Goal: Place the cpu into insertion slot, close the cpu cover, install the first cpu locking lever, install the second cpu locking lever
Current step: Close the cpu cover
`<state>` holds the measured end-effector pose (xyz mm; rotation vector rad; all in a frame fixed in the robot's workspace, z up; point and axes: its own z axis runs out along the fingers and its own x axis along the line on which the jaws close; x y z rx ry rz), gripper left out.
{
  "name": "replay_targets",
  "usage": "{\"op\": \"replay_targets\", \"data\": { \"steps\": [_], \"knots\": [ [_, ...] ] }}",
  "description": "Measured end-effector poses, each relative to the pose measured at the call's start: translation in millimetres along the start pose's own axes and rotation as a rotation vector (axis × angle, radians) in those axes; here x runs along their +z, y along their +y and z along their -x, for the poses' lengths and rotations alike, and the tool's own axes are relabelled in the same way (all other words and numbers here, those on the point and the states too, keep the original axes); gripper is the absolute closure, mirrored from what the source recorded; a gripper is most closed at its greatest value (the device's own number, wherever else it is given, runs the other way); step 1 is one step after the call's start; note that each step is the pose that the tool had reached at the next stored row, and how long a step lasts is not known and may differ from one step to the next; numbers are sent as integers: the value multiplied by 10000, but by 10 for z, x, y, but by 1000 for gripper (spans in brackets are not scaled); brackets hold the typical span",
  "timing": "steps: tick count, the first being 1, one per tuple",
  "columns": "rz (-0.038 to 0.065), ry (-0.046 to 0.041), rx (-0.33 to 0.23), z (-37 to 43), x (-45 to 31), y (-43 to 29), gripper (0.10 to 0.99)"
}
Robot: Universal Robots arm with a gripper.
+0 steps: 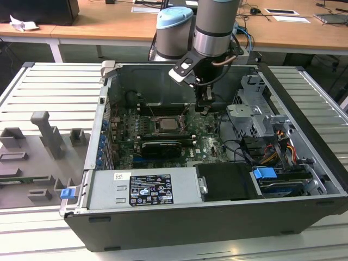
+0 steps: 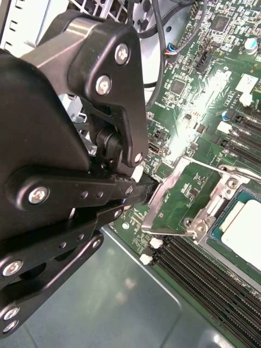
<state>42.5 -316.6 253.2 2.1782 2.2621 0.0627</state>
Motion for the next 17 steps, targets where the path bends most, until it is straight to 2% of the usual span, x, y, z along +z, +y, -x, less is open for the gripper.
{"op": "replay_targets", "data": {
  "steps": [17],
  "knots": [
    [0,0,-1,-2,-1,-45,980]
  ]
}}
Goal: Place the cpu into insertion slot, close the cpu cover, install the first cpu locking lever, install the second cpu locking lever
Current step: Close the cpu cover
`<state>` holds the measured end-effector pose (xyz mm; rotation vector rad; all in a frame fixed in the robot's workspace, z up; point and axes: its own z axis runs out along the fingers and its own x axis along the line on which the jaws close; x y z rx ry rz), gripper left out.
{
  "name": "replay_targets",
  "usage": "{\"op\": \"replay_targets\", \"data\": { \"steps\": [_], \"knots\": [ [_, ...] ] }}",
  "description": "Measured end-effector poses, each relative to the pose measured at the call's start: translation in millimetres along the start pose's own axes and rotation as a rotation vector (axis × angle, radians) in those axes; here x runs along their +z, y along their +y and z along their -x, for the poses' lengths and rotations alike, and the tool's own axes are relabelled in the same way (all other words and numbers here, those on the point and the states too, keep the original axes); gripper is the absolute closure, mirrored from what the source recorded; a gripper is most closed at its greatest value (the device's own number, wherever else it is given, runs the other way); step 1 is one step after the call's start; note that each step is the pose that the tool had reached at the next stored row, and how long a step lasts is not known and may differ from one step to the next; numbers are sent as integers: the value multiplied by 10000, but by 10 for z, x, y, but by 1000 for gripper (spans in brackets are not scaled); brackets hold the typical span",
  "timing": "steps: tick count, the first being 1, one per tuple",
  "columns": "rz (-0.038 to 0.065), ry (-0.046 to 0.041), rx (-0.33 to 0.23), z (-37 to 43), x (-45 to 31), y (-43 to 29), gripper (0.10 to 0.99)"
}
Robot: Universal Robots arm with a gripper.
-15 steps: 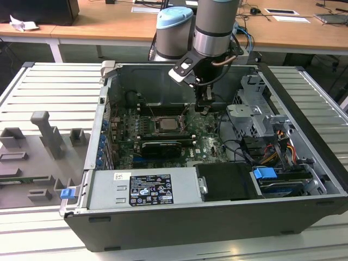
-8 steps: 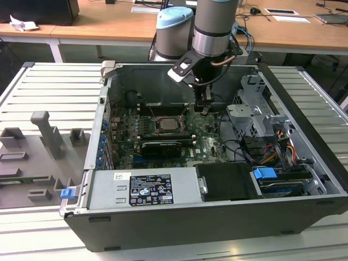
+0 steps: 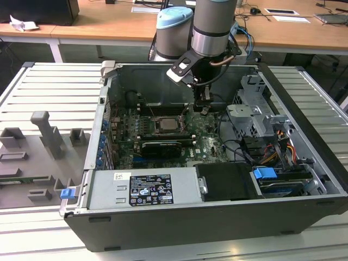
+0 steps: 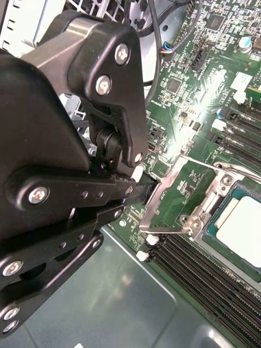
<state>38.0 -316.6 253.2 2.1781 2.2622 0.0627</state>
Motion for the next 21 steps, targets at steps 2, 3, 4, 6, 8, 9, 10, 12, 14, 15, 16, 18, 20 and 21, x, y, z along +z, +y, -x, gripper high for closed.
{"op": "replay_targets", "data": {
  "steps": [2,3,4,6,8,9,10,12,14,15,16,18,20,21],
  "knots": [
    [0,1,0,0,0,-3,980],
    [0,1,2,0,0,-6,980],
    [0,1,1,0,0,-9,980],
    [0,0,1,-1,-1,-24,980],
    [0,0,0,-1,-1,-29,980],
    [0,1,0,-1,-1,-34,980],
    [0,0,1,-2,-1,-42,980],
    [0,1,0,-2,-1,-51,980],
    [0,1,0,-2,-2,-59,980],
    [0,1,0,-2,-2,-64,980],
    [0,0,0,-3,-2,-68,980],
    [0,1,1,-3,-2,-74,980],
    [0,0,0,-3,-2,-81,980],
    [0,0,0,-3,-2,-84,980]
  ]
}}
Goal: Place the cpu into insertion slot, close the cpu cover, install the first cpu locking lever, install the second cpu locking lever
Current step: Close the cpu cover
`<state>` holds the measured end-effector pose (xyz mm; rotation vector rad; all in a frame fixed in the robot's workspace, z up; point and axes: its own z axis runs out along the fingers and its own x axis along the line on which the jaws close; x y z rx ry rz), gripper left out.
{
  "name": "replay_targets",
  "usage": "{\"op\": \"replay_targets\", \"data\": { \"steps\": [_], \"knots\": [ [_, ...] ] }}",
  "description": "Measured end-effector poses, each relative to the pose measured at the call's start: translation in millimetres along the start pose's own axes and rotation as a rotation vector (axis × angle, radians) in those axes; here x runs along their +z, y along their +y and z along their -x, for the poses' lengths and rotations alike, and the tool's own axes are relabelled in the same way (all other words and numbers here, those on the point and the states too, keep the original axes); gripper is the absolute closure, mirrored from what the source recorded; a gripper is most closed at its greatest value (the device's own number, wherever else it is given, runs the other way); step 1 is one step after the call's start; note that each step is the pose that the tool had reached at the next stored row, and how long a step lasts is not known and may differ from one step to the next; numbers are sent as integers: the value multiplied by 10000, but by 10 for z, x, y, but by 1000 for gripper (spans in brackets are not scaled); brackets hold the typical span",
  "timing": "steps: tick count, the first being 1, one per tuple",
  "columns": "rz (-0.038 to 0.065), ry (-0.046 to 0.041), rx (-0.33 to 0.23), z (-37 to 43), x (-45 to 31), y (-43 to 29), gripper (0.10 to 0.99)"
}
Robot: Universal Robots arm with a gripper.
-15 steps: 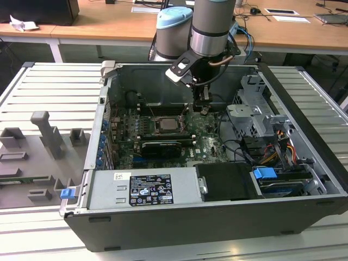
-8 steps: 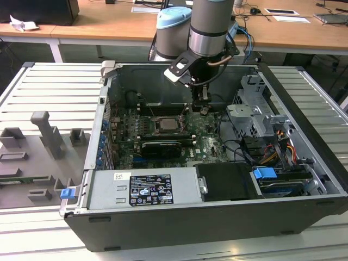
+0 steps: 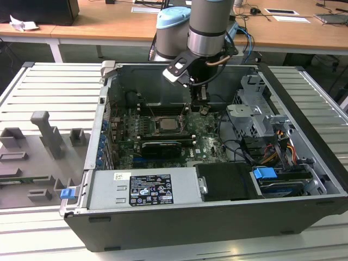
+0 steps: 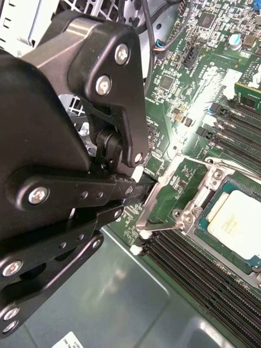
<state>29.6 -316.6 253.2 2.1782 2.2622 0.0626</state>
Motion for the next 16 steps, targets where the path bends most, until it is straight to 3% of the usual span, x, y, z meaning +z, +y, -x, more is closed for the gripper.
{"op": "replay_targets", "data": {
  "steps": [16],
  "knots": [
    [1,7,0,-2,-1,-45,980]
  ]
}}
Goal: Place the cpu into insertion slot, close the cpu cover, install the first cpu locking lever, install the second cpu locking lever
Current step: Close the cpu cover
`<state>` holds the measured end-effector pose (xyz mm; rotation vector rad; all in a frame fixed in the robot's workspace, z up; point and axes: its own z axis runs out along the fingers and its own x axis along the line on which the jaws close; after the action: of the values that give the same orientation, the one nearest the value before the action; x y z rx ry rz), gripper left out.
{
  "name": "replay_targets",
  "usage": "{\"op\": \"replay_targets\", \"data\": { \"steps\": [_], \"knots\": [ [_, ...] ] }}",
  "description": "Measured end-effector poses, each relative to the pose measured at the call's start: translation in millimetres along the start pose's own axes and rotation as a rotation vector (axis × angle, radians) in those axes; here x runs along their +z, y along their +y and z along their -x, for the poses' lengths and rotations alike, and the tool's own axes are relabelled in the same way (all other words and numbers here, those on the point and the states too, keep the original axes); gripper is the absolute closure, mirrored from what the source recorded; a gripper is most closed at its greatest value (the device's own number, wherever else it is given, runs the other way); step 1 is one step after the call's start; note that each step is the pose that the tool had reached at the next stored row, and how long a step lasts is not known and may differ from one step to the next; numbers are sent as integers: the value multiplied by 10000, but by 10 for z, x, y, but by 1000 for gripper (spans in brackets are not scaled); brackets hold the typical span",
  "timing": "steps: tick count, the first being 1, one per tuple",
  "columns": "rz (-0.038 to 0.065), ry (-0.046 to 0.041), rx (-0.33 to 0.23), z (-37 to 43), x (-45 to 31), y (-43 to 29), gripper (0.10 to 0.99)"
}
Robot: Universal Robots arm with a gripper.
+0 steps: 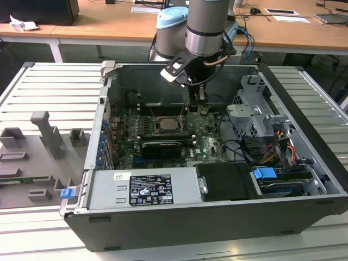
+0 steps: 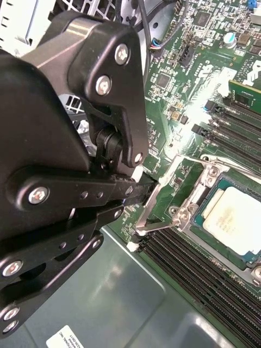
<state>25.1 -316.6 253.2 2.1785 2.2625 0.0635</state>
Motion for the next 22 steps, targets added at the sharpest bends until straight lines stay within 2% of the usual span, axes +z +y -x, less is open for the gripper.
{"op": "replay_targets", "data": {
  "steps": [12,16,22],
  "knots": [
    [0,17,0,-1,-2,-36,980],
    [1,18,1,-3,-2,-86,980],
    [2,18,1,-8,-2,-200,980]
  ]
}}
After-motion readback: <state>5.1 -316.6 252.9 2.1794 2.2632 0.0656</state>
